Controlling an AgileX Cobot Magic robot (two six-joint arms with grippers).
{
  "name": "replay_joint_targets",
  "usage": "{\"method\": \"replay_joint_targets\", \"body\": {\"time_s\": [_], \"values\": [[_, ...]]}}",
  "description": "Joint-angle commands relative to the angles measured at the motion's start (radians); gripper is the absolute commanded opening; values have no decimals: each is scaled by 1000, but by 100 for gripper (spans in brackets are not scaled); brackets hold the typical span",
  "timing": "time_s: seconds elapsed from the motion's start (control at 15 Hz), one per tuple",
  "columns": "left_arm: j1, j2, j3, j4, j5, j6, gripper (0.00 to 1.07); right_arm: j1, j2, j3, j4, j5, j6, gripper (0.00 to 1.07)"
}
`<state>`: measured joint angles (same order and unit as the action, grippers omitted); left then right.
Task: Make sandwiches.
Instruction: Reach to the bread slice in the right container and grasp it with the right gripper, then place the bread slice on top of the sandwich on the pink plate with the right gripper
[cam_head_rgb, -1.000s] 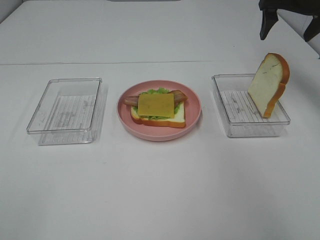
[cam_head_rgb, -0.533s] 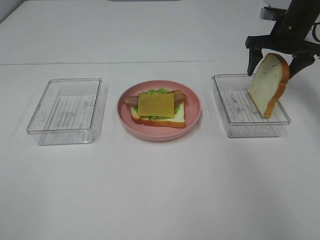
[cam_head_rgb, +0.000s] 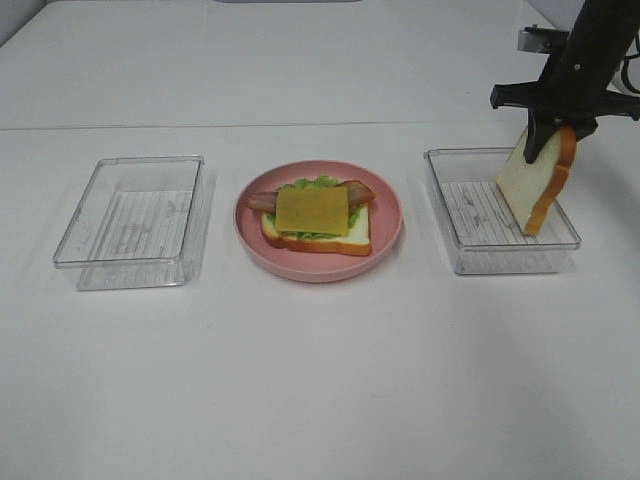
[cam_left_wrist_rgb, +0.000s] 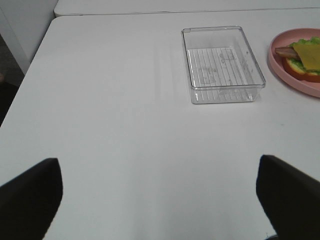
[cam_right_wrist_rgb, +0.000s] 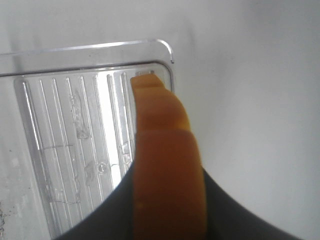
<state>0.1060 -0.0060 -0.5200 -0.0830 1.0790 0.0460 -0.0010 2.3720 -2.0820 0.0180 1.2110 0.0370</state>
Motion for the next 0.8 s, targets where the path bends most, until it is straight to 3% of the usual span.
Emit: {"method": "replay_joint_targets", "body": {"time_s": [0.07, 0.53, 0.8], "values": [[1, -14, 2, -1, -4, -6, 98, -2, -21, -3, -44, 118, -7, 0], [1, -14, 2, -1, -4, -6, 98, -2, -140, -3, -12, 118, 2, 0], [1, -14, 2, -1, -4, -6, 98, -1, -310, 35, 188, 118, 56, 0]]}}
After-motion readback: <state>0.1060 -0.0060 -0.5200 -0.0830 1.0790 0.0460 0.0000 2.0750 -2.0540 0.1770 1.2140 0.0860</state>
